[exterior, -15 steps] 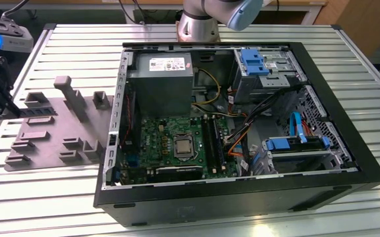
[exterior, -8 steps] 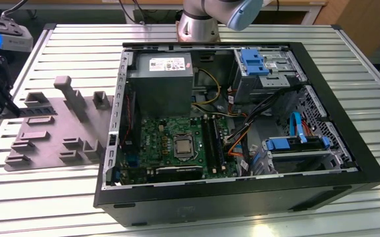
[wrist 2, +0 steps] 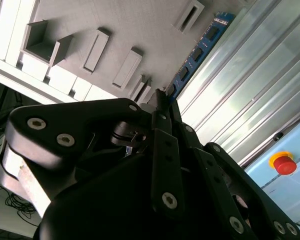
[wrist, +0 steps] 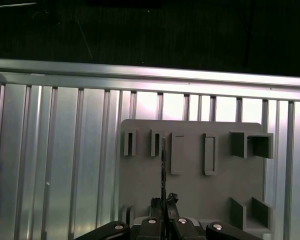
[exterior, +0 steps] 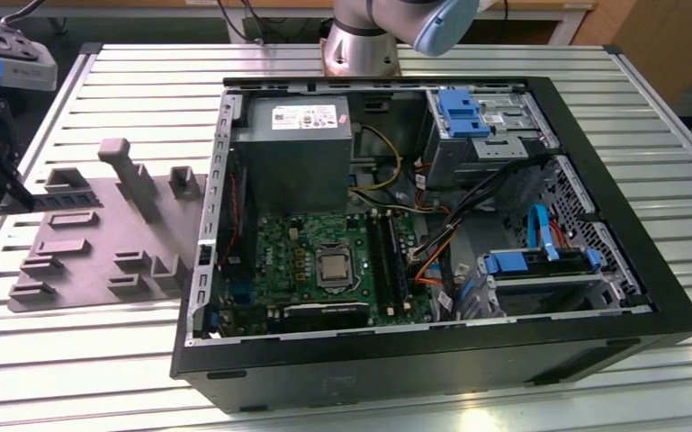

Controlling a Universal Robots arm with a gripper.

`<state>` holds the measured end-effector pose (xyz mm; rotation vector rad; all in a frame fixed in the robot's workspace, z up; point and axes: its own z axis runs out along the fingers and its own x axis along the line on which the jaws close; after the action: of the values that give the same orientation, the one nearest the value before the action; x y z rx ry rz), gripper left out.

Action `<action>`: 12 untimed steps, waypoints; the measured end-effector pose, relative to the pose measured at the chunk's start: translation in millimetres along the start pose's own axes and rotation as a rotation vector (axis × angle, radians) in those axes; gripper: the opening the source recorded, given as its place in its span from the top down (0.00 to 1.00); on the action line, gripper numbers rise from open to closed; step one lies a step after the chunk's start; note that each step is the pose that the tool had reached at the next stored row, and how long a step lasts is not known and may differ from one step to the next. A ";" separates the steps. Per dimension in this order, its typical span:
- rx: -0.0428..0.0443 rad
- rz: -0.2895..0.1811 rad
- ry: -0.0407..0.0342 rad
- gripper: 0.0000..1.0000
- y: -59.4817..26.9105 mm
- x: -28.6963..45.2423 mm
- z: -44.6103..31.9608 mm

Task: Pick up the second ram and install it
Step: 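Pick up the second ram and move it above second insertion slot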

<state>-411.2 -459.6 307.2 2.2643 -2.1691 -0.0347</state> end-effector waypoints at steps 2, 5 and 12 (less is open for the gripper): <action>0.0000 0.000 0.0000 0.86 0.0 0.0 -0.5; -0.0003 0.000 0.0002 0.86 0.0 0.0 -2.0; 0.0001 0.000 0.0000 0.86 0.2 -0.1 -7.4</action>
<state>-411.2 -459.6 314.7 2.2643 -2.1691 -0.0346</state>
